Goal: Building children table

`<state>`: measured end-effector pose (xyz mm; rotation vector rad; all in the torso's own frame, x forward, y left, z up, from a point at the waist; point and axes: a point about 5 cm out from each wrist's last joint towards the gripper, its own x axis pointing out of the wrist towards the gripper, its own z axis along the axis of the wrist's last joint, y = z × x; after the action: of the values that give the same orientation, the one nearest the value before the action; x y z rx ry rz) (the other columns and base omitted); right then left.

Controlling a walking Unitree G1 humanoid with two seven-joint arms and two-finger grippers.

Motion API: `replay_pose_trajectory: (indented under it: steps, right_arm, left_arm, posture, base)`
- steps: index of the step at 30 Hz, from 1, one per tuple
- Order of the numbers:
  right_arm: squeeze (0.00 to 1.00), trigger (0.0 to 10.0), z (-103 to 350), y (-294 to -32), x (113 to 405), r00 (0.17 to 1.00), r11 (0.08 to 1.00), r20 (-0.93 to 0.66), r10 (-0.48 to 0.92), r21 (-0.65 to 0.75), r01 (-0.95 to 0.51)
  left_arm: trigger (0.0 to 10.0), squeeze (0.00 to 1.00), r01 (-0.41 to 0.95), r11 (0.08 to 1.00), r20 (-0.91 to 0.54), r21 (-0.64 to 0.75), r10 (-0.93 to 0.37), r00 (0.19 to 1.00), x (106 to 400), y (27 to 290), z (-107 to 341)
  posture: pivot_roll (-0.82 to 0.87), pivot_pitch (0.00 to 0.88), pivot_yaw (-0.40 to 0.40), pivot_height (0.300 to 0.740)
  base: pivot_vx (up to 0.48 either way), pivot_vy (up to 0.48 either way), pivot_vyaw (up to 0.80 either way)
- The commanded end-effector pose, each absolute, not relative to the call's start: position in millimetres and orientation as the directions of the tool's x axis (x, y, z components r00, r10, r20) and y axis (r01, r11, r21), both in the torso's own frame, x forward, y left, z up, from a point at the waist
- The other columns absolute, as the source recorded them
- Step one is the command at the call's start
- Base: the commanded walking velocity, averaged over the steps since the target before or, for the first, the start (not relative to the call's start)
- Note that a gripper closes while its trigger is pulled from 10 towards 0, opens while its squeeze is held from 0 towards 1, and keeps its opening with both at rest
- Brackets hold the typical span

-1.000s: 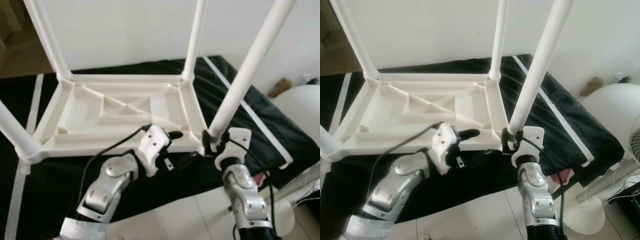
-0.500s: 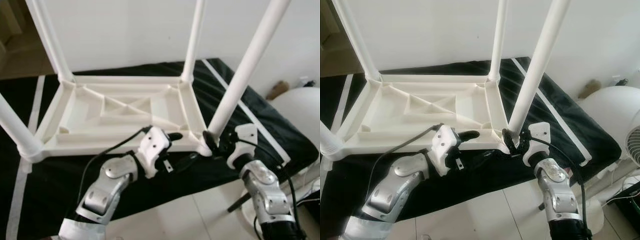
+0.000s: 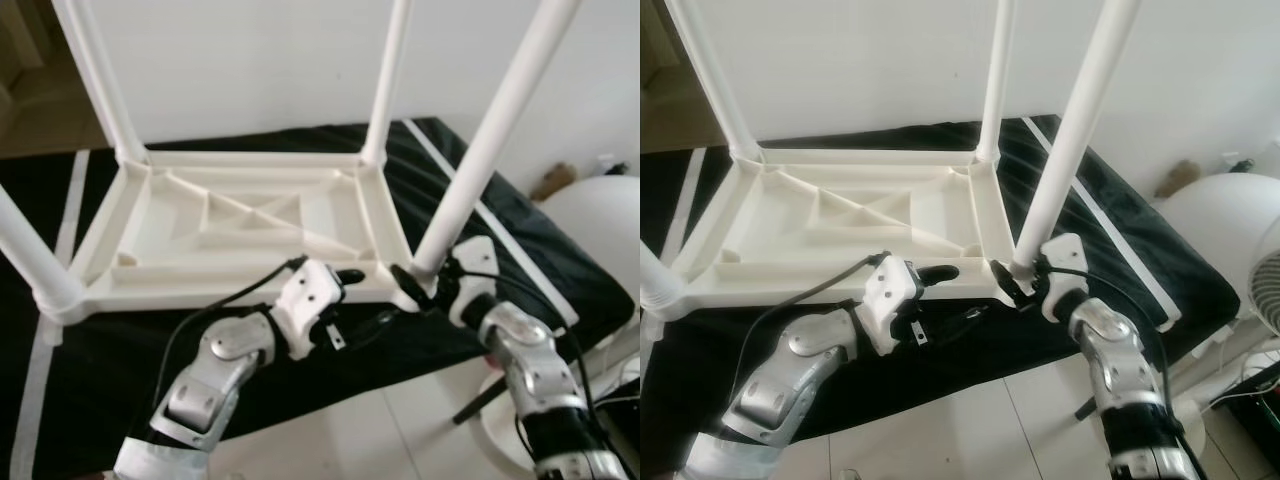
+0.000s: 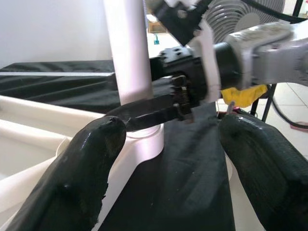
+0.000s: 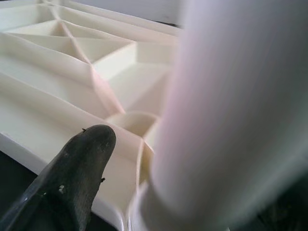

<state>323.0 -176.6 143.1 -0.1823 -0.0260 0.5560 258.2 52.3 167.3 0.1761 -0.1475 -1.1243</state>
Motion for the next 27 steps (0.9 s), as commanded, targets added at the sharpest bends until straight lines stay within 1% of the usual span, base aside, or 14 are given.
replay_pose_trajectory:
  steps: [1, 3, 4, 5, 6, 16, 17, 19, 27]
  right_arm:
    - [0.0, 10.0, 141, -178, 324, 0.839, 0.817, -0.046, 0.542, -0.205, -0.539]
    - [0.0, 10.0, 142, -178, 327, 0.83, 0.804, -0.047, 0.556, -0.22, -0.552]
    - [0.0, 3.7, 142, -178, 328, 0.822, 0.795, -0.048, 0.568, -0.229, -0.562]
    - [0.0, 3.7, 142, -178, 328, 0.822, 0.795, -0.048, 0.568, -0.229, -0.562]
    - [0.0, 0.0, 140, -178, 328, 0.815, 0.786, -0.053, 0.577, -0.232, -0.572]
    - [0.0, 0.0, 131, -178, 324, 0.799, 0.773, -0.078, 0.597, -0.212, -0.598]
    - [0.0, 10.0, 127, -178, 324, 0.806, 0.785, -0.084, 0.586, -0.187, -0.591]
    - [0.0, 10.0, 125, -179, 324, 0.815, 0.799, -0.087, 0.572, -0.162, -0.578]
    - [0.0, 10.0, 124, -179, 324, 0.841, 0.83, -0.081, 0.535, -0.135, -0.541]
  left_arm:
    - [10.0, 0.0, 0.887, 0.413, 0.033, 0.205, -0.909, 0.415, 259, 51, 168]
    - [10.0, 0.0, 0.888, 0.412, 0.037, 0.205, -0.91, 0.414, 258, 52, 169]
    - [10.0, 0.0, 0.888, 0.413, 0.039, 0.205, -0.91, 0.414, 257, 52, 169]
    - [10.0, 0.0, 0.888, 0.413, 0.039, 0.205, -0.91, 0.414, 257, 52, 169]
    - [10.0, 0.0, 0.887, 0.414, 0.04, 0.206, -0.909, 0.415, 257, 52, 169]
    - [10.0, 0.0, 0.89, 0.413, 0.049, 0.194, -0.91, 0.412, 256, 51, 169]
    - [10.0, 0.0, 0.892, 0.409, 0.051, 0.191, -0.912, 0.407, 256, 50, 169]
    - [10.0, 0.0, 0.894, 0.407, 0.051, 0.19, -0.913, 0.405, 256, 50, 169]
    - [10.0, 0.0, 0.895, 0.404, 0.052, 0.188, -0.914, 0.402, 256, 49, 169]
  posture:
    - [-0.02, 0.0, -0.044, 0.74]
    - [-0.01, 0.0, -0.045, 0.74]
    - [-0.01, 0.0, -0.047, 0.74]
    - [-0.01, 0.0, -0.047, 0.74]
    - [-0.01, 0.0, -0.048, 0.74]
    - [-0.02, 0.0, -0.046, 0.74]
    - [-0.02, 0.0, -0.044, 0.74]
    - [-0.03, 0.0, -0.042, 0.74]
    - [-0.03, 0.0, -0.045, 0.74]
  base:
    - [0.0, 0.0, 0.0]
    - [0.0, 0.0, 0.0]
    - [0.0, 0.0, 0.0]
    - [0.0, 0.0, 0.0]
    - [0.0, 0.0, 0.0]
    - [0.0, 0.0, 0.0]
    - [0.0, 0.0, 0.0]
    - [0.0, 0.0, 0.0]
    - [0.0, 0.0, 0.0]
